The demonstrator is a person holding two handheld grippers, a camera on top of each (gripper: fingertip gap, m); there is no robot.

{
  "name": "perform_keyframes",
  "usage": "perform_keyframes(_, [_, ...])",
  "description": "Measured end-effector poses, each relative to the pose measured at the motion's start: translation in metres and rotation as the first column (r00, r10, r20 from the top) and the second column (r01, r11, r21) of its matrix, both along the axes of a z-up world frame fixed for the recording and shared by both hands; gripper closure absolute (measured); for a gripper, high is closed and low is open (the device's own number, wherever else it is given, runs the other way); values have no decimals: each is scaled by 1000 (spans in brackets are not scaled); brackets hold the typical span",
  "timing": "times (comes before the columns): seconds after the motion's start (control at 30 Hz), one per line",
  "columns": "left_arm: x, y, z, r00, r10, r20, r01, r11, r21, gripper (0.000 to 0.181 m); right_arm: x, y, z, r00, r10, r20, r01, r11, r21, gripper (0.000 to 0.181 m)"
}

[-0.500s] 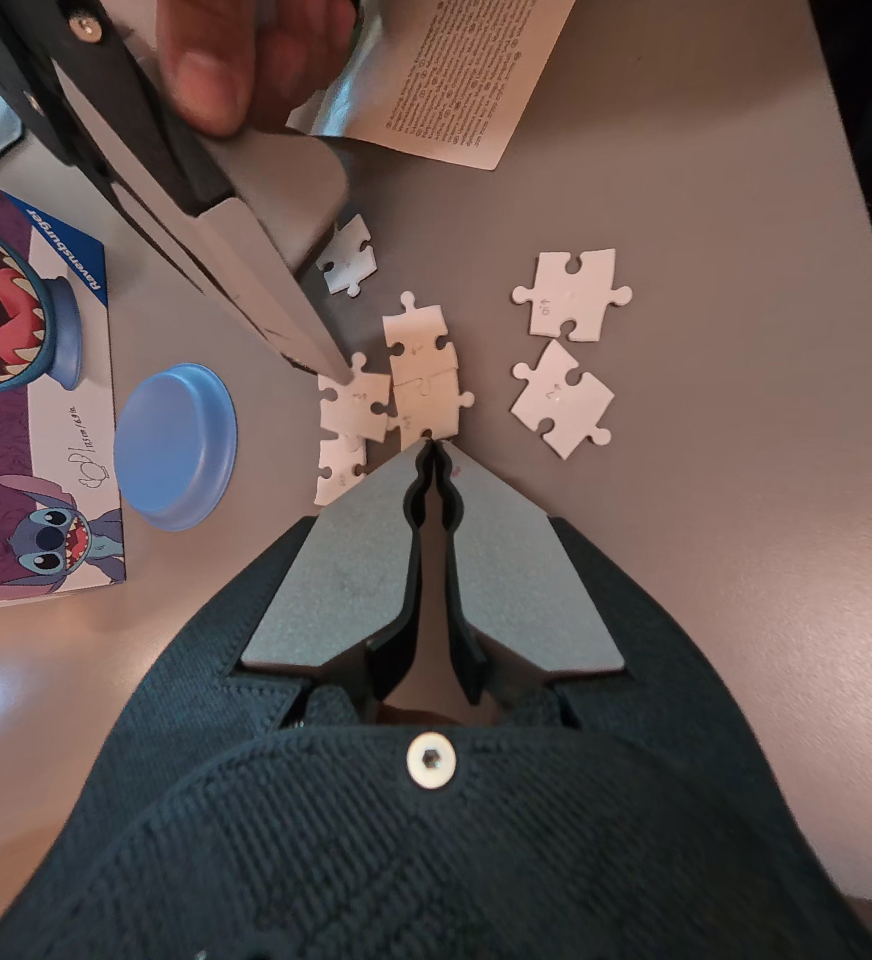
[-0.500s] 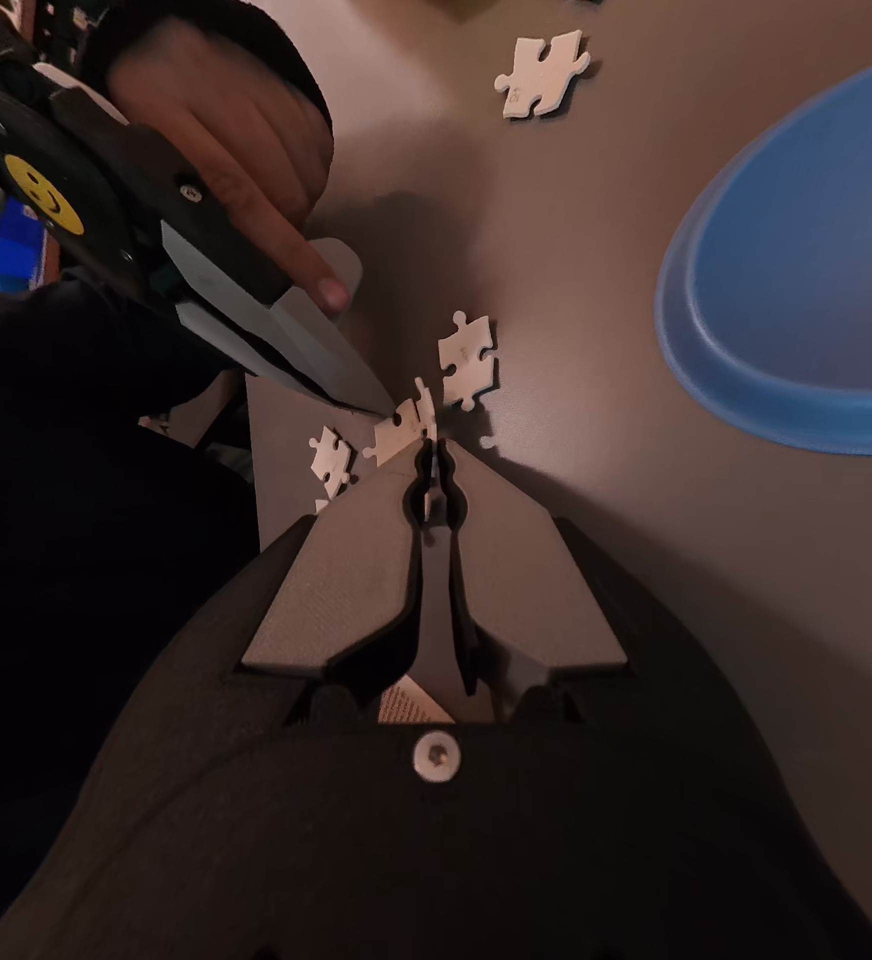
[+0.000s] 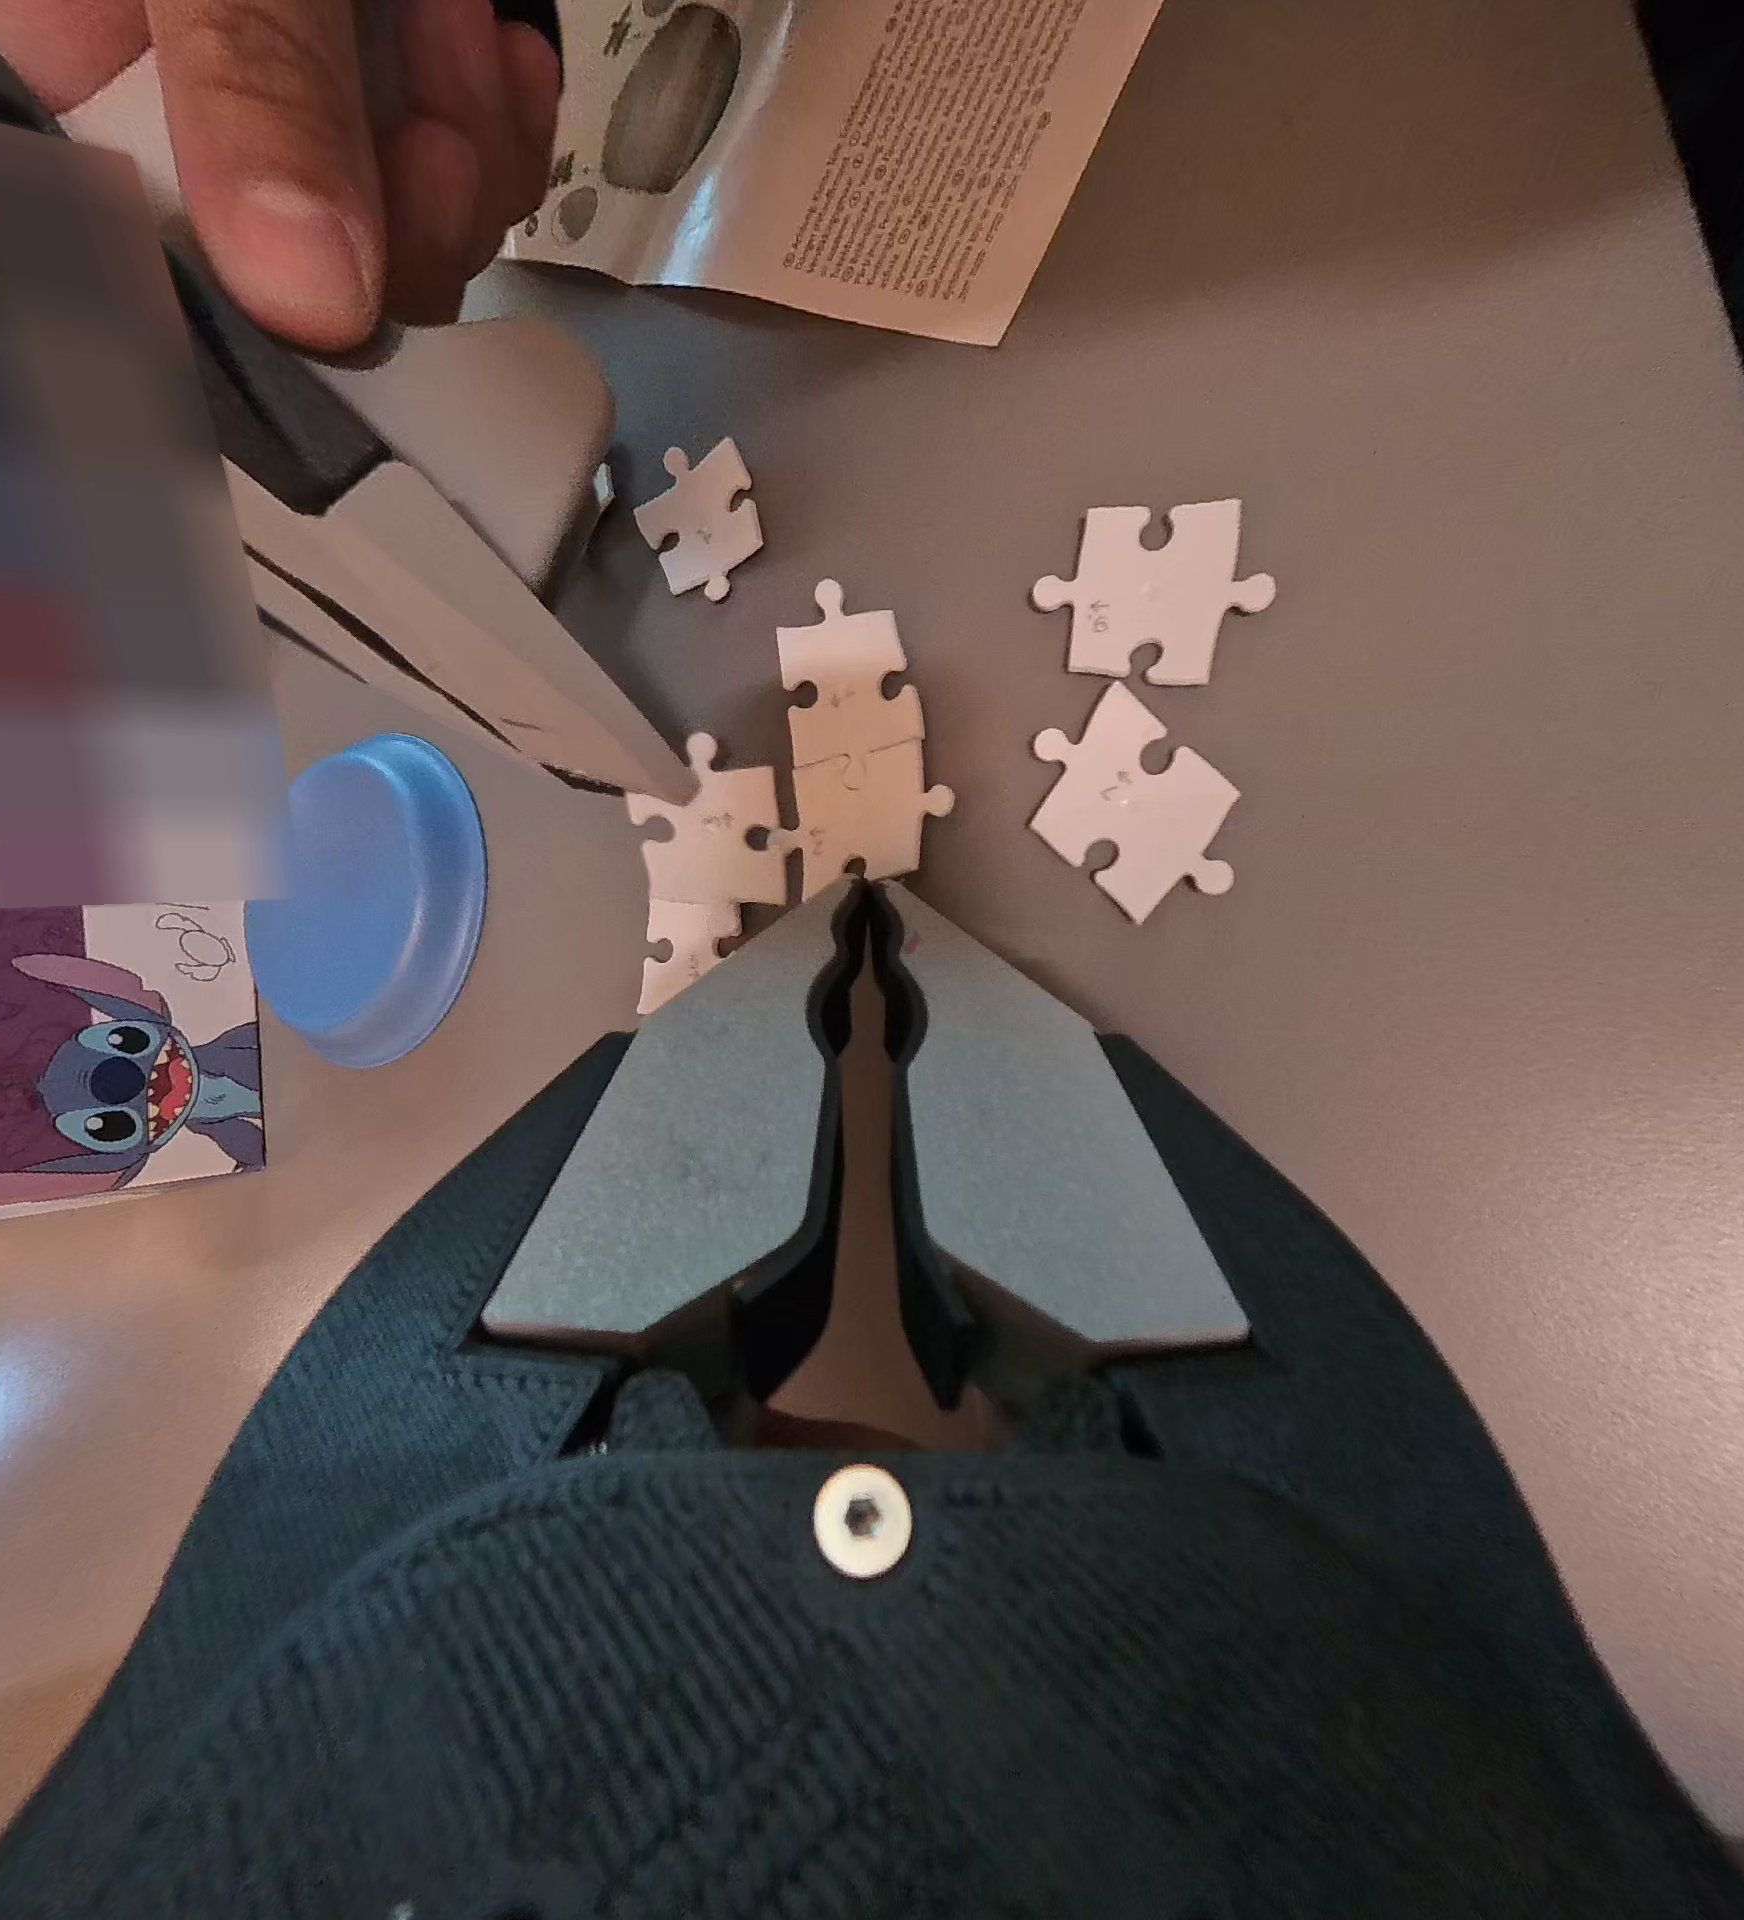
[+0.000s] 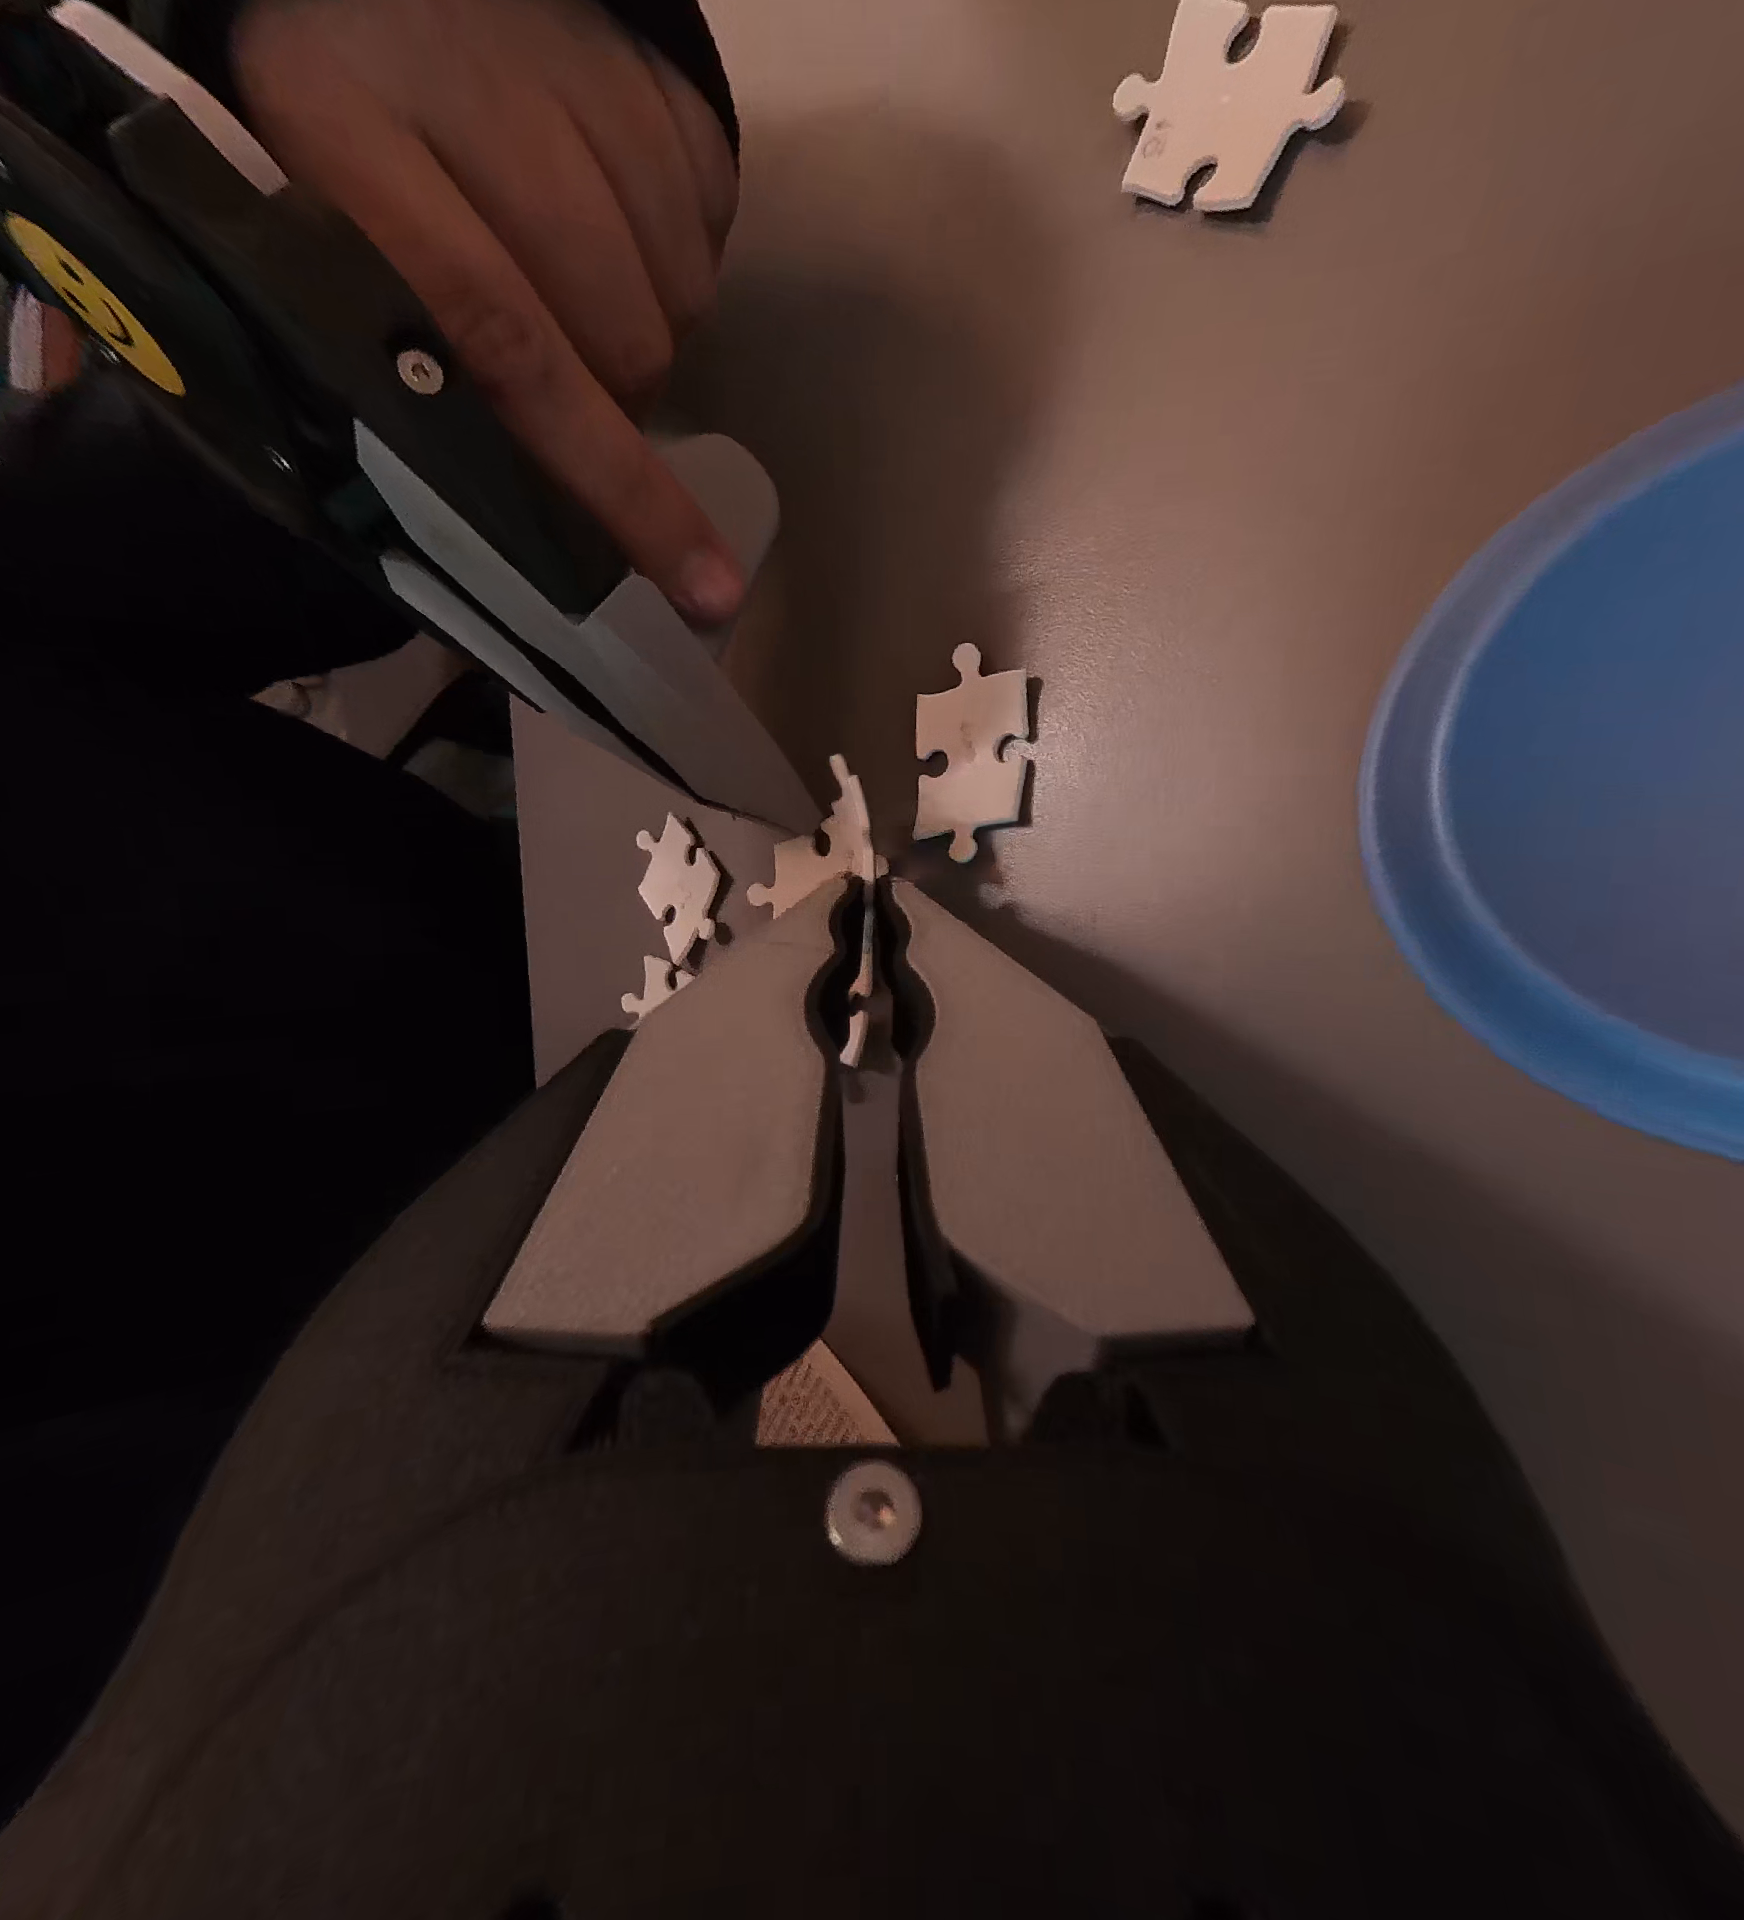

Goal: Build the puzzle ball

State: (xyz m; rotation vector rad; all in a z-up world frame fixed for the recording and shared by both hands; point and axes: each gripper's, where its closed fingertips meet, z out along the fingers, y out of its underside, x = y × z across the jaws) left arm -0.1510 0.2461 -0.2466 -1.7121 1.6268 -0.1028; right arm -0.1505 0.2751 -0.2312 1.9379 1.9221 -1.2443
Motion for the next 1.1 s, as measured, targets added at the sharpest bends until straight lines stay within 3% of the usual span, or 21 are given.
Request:
perform_keyframes(0.7, [-1,1,0,1000,4,-5,-4,1000,16,181,3,-1,-9,999,19,31,-18,999,-34,181])
perform_keyframes(0.93, [9,9,20,997,13,80,-20,996,90,181,3,0,-11,999,13,35,-12,999,-32,181])
perform_keyframes(1.1, [7,15,3,999,41,11,-41,996,74,181,3,0,-12,999,10,41,-9,1000,-28,181])
